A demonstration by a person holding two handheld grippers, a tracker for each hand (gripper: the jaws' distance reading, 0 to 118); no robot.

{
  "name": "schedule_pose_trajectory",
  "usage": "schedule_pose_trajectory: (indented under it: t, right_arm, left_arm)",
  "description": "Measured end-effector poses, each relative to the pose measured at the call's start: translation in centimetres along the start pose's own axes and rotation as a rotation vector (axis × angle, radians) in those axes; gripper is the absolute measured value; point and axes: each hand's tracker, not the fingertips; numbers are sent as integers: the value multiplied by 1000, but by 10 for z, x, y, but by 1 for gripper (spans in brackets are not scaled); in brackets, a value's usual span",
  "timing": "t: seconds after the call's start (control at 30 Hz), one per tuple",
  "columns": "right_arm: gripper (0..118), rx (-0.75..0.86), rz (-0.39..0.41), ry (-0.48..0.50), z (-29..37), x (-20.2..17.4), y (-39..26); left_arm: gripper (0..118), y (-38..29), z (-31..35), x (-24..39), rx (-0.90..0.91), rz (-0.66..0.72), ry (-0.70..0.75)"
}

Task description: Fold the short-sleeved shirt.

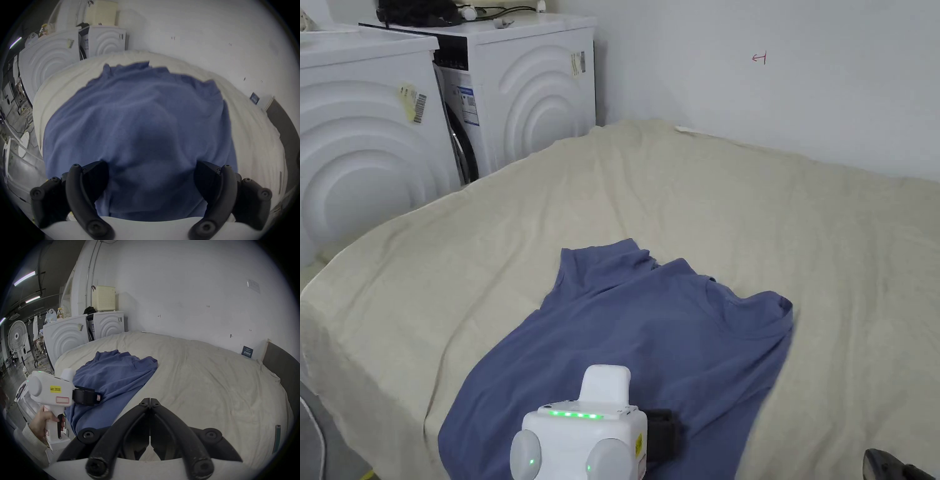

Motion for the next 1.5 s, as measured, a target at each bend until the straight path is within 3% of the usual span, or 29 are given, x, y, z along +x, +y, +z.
schedule_pose_trajectory:
  t: [0.07, 0.1, 0.2, 0.23, 0.6, 0.73, 0.93, 1.27, 1.5]
  right_arm:
    - [0, -10, 8, 2, -1, -1, -1]
    - [0, -13, 12, 2, -1, -2, -1]
    - [0, -16, 10, 6, -1, -2, -1]
    - [0, -14, 8, 11, 1, -2, 0]
    - [0, 14, -1, 5, 23, 5, 3]
    - [0, 45, -14, -9, 37, 12, 8]
    - [0, 91, -37, -35, 64, 24, 12]
    - [0, 199, -98, -114, 125, 64, 13]
    - [0, 256, -157, -254, 176, 112, 7]
  left_arm:
    - [103, -4, 3, 9, 56, -18, 60]
    - [95, -4, 7, 14, 63, -22, 95]
    - [17, -5, 17, 16, 110, -22, 111]
    - [5, -2, 19, 14, 101, -10, 117]
    - [3, 3, 48, 9, 92, -20, 83]
    - [3, 8, 76, 11, 151, 11, 96]
    - [3, 29, 127, 31, 254, -73, 81]
    - [3, 85, 231, 110, 528, -207, -19]
    - [3, 112, 280, 197, 632, -337, -148]
